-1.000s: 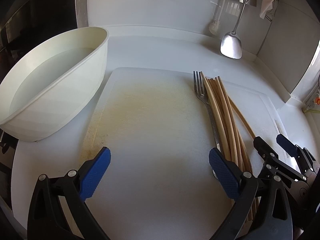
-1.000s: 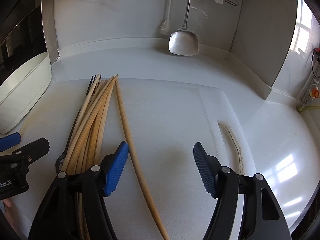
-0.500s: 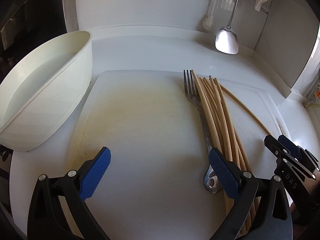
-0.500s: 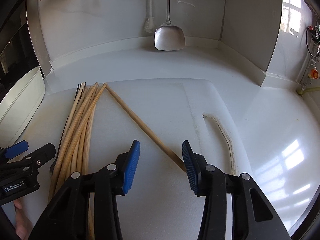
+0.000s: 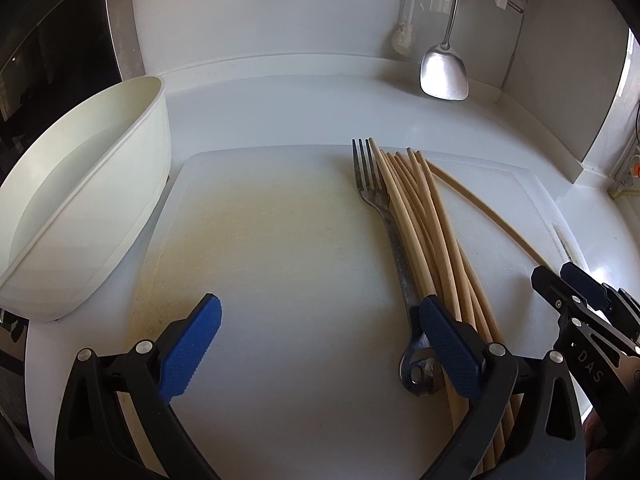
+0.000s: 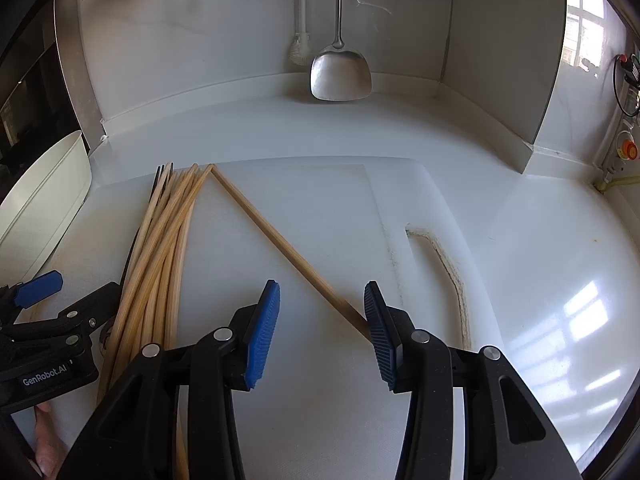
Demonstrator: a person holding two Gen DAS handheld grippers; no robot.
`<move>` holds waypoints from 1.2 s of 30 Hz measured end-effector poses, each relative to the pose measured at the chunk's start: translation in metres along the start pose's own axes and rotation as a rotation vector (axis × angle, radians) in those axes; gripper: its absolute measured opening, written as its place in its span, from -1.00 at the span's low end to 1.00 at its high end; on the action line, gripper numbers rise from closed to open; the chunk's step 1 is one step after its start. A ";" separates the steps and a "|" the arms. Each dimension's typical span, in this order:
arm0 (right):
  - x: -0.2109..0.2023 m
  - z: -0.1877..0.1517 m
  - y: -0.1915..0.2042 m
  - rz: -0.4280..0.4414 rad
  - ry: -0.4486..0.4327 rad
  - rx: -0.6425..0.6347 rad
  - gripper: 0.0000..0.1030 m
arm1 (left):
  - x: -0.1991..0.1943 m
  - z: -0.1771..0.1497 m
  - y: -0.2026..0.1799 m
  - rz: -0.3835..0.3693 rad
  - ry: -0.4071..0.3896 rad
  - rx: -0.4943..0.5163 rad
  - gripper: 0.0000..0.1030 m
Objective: Organize utensils
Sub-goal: 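Grasp one wooden chopstick with the right tool while the left tool grasps the steel fork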
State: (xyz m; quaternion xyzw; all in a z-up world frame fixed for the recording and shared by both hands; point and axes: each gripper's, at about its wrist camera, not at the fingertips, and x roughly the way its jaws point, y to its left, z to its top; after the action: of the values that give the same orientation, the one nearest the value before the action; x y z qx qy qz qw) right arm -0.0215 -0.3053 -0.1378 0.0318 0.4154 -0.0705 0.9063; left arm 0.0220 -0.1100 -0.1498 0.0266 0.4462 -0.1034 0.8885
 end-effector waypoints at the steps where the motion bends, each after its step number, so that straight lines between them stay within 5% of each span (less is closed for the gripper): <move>1: 0.000 0.000 0.000 0.000 0.000 0.000 -0.17 | 0.001 0.001 0.001 -0.002 0.000 -0.003 0.90; 23: 0.004 0.008 0.006 0.009 0.007 -0.020 -0.17 | 0.013 0.015 0.005 0.042 0.026 -0.010 0.89; 29: 0.009 0.016 0.010 0.014 0.011 -0.107 -0.17 | 0.011 0.013 0.015 0.046 0.021 -0.018 0.86; 33: 0.014 0.022 0.012 0.057 0.018 -0.187 -0.18 | 0.009 0.014 0.015 0.041 0.012 -0.012 0.63; 36: 0.014 0.025 0.013 0.110 0.038 -0.205 -0.49 | 0.006 0.015 0.012 0.034 0.002 -0.001 0.37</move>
State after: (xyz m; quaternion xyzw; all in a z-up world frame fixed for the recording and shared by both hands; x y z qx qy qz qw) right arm 0.0081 -0.2969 -0.1326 -0.0369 0.4353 0.0228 0.8992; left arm 0.0395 -0.1014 -0.1461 0.0336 0.4466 -0.0882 0.8898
